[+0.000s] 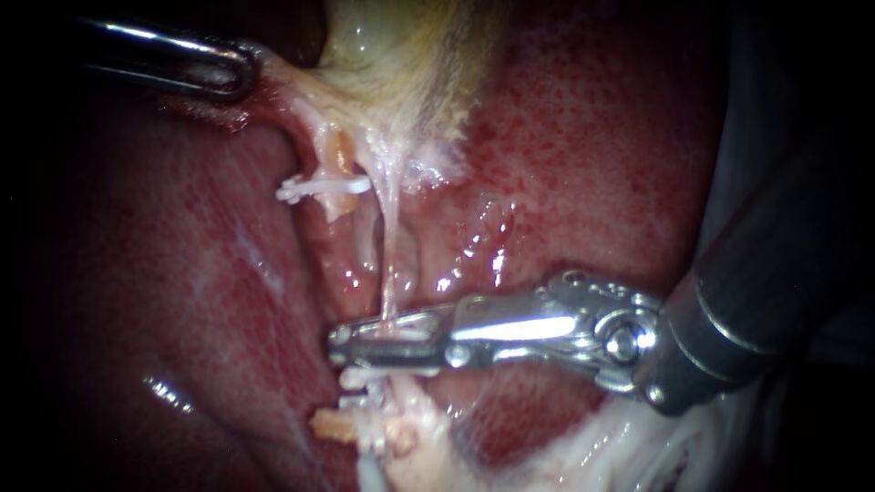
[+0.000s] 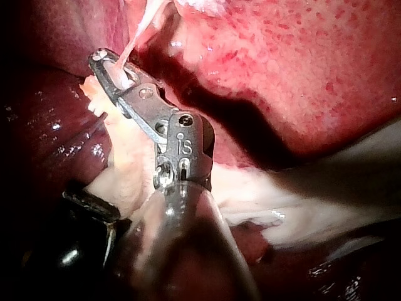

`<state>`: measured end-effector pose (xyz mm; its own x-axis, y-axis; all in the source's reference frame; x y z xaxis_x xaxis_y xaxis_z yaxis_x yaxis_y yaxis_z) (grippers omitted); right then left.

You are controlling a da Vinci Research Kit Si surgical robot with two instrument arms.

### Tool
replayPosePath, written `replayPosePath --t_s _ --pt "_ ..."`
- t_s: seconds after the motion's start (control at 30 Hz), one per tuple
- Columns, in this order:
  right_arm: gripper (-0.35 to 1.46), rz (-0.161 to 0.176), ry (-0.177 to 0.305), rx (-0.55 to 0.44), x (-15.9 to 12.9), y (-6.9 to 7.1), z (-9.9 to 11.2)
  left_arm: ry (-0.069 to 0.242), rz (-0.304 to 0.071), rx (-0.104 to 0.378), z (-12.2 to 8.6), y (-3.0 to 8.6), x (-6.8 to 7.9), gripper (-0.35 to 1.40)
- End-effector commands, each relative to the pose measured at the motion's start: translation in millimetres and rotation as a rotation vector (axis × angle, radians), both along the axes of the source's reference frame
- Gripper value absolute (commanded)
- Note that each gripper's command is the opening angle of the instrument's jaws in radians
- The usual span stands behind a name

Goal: Going back second clip right tube

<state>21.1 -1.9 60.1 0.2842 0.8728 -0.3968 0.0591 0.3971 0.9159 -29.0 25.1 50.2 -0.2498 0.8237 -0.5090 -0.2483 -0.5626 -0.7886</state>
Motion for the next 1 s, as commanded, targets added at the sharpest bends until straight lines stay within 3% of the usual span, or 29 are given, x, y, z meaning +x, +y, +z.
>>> replayPosePath --t_s 0.03,0.1,0.17,0.3,0.43,0.6,0.8,1.0 --pt "0.01 0.009 -0.005 -0.018 -0.1 -0.1 0.3 0.0 0.0 0.0 0.0 0.0 0.0 -0.35" --pt "0.36 0.024 -0.05 -0.07 0.4 0.0 0.9 0.0 0.0 0.0 0.0 0.0 0.0 -0.35" --pt "0.49 0.03 -0.099 -0.148 0.7 0.2 1.6 -0.001 0.001 0.0 0.0 0.0 0.1 -0.35" --pt "0.5 0.02 -0.099 -0.239 0.1 0.3 2.7 -0.001 0.001 0.0 0.2 0.0 0.2 -0.35" --pt "0.5 -0.002 -0.131 -0.34 -1.3 0.7 3.2 -0.001 0.002 0.0 0.2 0.0 0.3 -0.35" --pt "0.5 -0.008 -0.119 -0.407 -3.9 1.4 3.4 -0.001 0.002 0.0 0.2 0.0 0.4 -0.35" --pt "0.5 -0.026 -0.087 -0.476 -7.2 2.7 1.9 -0.002 0.002 0.0 0.2 0.0 0.5 -0.35" --pt "0.5 -0.046 -0.05 -0.594 -12.7 4.5 -1.0 -0.002 0.003 0.0 0.2 0.0 0.5 -0.35"
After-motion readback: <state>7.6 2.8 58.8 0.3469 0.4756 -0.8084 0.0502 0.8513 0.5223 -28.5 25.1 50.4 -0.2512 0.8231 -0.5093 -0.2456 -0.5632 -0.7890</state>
